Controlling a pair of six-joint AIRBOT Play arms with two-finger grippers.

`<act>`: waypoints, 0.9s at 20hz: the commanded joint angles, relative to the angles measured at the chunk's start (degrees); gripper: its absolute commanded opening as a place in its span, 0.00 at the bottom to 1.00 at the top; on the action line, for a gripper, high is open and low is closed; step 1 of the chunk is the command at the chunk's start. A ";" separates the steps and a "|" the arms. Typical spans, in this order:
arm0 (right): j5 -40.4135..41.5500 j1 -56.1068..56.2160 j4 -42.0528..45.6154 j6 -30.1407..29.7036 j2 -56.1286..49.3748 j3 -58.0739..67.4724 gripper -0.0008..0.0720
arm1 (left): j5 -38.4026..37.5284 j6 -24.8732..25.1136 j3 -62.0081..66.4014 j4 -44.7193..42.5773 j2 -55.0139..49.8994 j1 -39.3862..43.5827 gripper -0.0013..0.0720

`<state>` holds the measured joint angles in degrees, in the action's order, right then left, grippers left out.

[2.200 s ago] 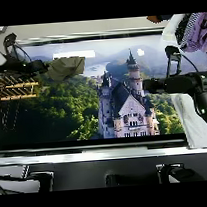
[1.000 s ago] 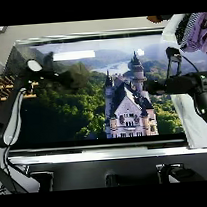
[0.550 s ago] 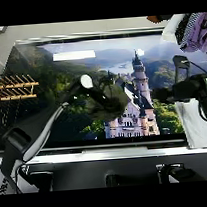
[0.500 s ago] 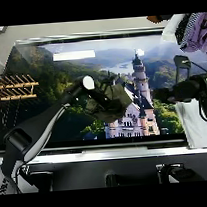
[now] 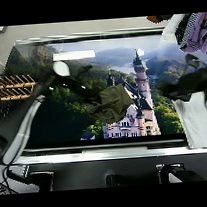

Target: Fold the clothes and pants, and hang the long-sleeved shirts on hangers.

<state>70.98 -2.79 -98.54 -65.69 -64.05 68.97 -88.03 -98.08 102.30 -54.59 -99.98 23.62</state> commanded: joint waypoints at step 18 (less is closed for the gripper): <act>-3.48 -0.94 -36.65 -27.98 -36.96 3.17 0.60 | -4.72 0.07 -0.02 -1.36 3.45 -16.28 0.45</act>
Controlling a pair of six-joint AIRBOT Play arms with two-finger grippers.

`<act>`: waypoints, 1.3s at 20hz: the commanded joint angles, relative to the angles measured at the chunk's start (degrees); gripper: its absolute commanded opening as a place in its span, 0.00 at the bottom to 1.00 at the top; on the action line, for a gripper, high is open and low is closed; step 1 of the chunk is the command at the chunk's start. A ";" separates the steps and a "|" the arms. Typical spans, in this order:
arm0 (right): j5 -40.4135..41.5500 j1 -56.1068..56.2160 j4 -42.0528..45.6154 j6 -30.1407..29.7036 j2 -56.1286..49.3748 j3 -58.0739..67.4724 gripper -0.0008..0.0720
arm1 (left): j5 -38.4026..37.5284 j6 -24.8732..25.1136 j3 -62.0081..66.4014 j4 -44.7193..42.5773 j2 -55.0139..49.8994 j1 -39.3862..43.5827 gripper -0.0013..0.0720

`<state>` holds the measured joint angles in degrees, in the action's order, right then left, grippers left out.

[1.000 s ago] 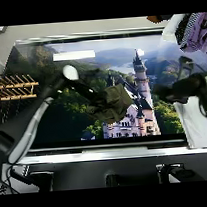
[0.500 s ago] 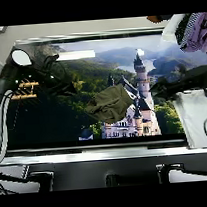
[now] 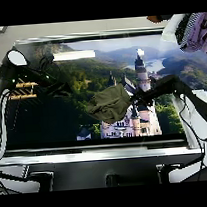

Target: Fold the clothes and pants, and hang the long-sleeved shirts on hangers.

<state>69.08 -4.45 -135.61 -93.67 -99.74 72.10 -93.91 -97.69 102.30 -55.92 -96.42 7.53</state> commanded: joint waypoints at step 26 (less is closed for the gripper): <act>-0.79 3.96 5.40 1.84 5.11 0.09 0.06 | 41.59 33.31 -53.90 37.07 8.74 -2.62 0.45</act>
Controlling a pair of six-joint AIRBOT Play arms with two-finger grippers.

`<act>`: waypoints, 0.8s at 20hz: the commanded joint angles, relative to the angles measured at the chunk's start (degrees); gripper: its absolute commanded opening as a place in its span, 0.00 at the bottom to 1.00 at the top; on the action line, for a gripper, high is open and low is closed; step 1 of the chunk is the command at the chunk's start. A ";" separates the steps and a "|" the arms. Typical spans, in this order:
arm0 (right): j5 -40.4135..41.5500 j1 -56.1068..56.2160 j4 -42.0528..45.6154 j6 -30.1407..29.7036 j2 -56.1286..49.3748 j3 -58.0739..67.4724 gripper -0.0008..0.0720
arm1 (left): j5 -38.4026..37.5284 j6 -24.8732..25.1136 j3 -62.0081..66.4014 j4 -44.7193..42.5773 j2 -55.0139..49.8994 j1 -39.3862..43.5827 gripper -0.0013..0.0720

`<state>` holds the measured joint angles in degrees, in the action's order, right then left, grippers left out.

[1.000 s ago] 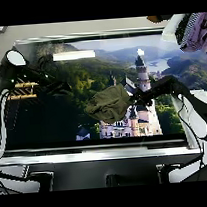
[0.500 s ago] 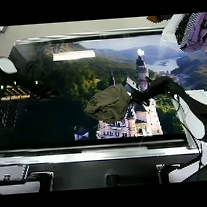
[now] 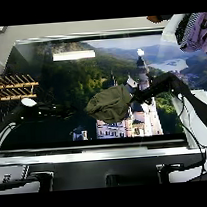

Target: Fold the clothes and pants, and hang the long-sleeved shirts on hangers.

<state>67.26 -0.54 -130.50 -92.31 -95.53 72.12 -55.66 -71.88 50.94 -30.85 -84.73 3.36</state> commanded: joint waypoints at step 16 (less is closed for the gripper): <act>3.43 0.09 0.26 0.81 1.16 0.07 0.06 | 9.73 12.02 -1.49 20.83 -8.81 6.73 0.43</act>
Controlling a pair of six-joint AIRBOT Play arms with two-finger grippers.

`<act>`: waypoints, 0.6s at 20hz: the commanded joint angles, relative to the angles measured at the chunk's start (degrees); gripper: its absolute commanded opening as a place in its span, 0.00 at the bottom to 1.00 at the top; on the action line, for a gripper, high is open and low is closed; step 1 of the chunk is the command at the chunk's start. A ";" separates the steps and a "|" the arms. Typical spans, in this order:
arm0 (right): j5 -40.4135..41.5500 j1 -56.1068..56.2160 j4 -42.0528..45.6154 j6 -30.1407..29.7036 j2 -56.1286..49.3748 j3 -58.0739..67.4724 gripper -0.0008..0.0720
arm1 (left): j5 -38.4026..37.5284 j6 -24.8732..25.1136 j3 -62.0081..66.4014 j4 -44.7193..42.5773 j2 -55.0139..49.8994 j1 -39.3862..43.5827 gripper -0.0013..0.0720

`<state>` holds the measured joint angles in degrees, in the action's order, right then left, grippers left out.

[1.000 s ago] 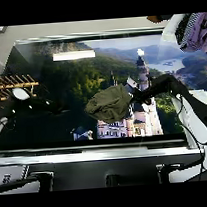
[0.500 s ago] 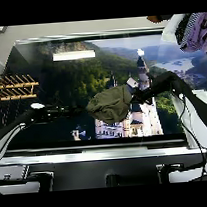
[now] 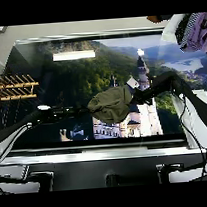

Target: Fold the clothes and pants, and hang the long-sleeved shirts on hangers.

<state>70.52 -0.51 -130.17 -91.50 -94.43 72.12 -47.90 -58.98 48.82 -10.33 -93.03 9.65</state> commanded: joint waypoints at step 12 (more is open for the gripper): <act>-7.50 0.07 9.38 -2.32 15.76 14.29 0.05 | -3.15 -12.20 24.13 -22.71 11.69 -8.79 0.03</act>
<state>65.76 -0.49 -126.08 -93.91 -83.83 79.83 -49.60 -63.94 65.23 -20.53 -86.67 4.62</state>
